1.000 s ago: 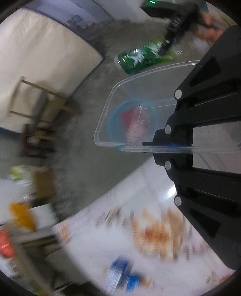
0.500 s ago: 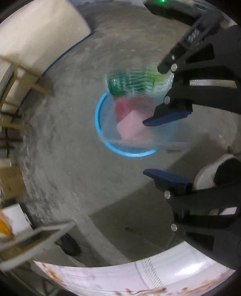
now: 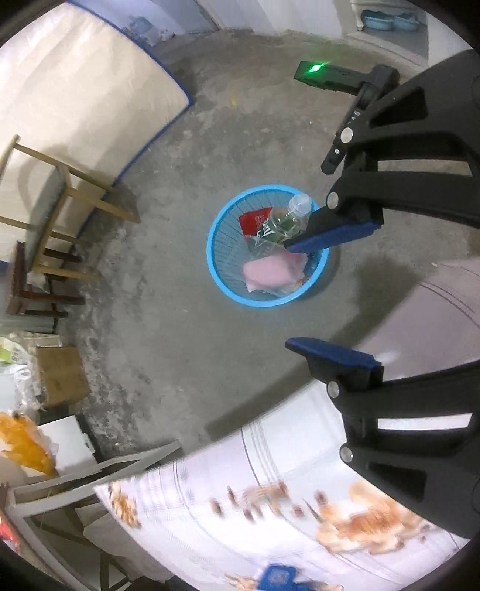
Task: Collect trash
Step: 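Grasp the blue toothpaste box with the right gripper while the left grasps the blue wrapper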
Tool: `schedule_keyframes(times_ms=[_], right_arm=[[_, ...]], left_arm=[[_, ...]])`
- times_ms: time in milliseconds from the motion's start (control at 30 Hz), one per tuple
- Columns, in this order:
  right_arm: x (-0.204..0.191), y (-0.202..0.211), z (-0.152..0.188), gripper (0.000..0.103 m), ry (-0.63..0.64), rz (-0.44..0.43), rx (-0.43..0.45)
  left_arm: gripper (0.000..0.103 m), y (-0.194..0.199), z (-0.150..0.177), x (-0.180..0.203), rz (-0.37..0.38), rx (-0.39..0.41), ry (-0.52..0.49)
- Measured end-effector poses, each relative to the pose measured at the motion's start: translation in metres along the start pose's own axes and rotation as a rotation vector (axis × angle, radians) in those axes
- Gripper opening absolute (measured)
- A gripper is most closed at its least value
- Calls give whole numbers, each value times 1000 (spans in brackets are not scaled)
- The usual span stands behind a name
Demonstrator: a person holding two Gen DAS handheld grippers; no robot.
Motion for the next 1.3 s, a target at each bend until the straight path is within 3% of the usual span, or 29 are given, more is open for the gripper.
schedule_keyframes(times_ms=[200, 400, 567, 667, 767, 900, 1033, 1167, 1300], right_arm=[[-10, 37, 21, 75, 8, -42, 16], [-56, 79, 25, 77, 106, -65, 54], [-135, 94, 32, 78, 285, -85, 59], [-203, 89, 48, 78, 449, -101, 29], [-283, 68, 72, 78, 656, -105, -22], [-387, 26, 115, 78, 901, -118, -86], [-459, -20, 141, 78, 998, -140, -107], [-508, -76, 162, 78, 1036, -155, -176], [-529, -124, 176, 77, 1111, -93, -238]], left_arm=[[56, 52, 35, -39, -17, 68, -10], [64, 106, 76, -104, -56, 175, 54], [65, 137, 107, -181, -127, 247, 159], [65, 150, 118, -232, -128, 272, 247], [65, 159, 125, -278, -104, 298, 339], [65, 160, 118, -329, 9, 317, 501], [59, 141, 99, -371, 104, 307, 673], [49, 108, 77, -403, 86, 257, 746], [40, 75, 68, -414, 153, 208, 834]])
Point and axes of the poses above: each gripper's, at about its wrist camera, not at the fingertips, and y roughly against the way its jaws point, x to its right, z to its underside, the point moved 9 cm from there along -y, roughly the way its jaws point, and after that the axes turned 3 degrees about -x, right-handed, at the moved point
